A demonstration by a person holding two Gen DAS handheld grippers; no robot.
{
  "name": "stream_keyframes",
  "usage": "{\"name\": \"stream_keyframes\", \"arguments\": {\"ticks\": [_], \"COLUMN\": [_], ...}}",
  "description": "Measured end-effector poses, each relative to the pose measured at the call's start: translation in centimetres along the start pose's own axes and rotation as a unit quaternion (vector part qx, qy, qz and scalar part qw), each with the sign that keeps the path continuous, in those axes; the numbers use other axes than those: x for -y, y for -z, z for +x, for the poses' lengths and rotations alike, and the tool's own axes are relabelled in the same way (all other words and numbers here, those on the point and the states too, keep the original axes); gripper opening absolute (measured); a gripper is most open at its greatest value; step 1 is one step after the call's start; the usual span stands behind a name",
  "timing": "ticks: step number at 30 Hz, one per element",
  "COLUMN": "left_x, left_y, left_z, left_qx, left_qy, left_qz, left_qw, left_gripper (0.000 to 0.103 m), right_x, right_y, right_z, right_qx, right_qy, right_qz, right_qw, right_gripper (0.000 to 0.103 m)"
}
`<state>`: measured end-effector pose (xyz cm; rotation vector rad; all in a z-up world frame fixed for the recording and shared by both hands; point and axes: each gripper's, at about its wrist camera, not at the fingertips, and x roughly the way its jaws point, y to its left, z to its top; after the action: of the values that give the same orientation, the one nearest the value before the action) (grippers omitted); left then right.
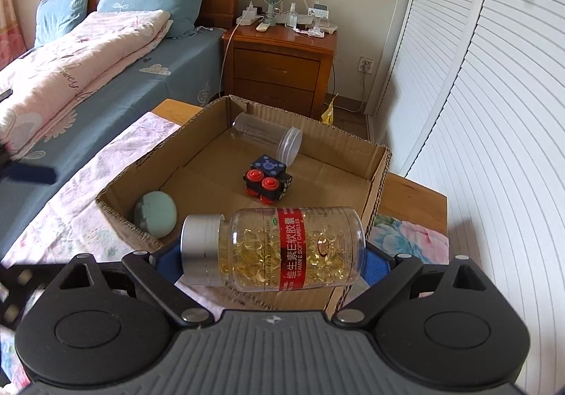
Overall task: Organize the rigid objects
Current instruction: 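Carry both into the box, releasing the teal case and the capsule bottle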
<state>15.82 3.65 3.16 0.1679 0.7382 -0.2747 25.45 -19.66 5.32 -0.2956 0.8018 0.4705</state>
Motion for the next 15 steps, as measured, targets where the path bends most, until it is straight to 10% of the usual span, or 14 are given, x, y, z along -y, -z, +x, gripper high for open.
{"name": "stream_keyframes", "arguments": {"ticks": [15], "left_x": [1.5], "left_y": [4.3], "left_z": [-2.1], "left_qx": [0.03], "left_qy": [-0.039], "left_qz": [0.001], "left_qw": [0.9988], "left_gripper": [0.099], "right_x": [2.3], "right_y": [-4.9], "right_z": [8.4], "right_qx": [-0.041], "right_qy": [0.056], "right_qz": [0.013], "right_qw": [0.997], "right_gripper": [0.103]}}
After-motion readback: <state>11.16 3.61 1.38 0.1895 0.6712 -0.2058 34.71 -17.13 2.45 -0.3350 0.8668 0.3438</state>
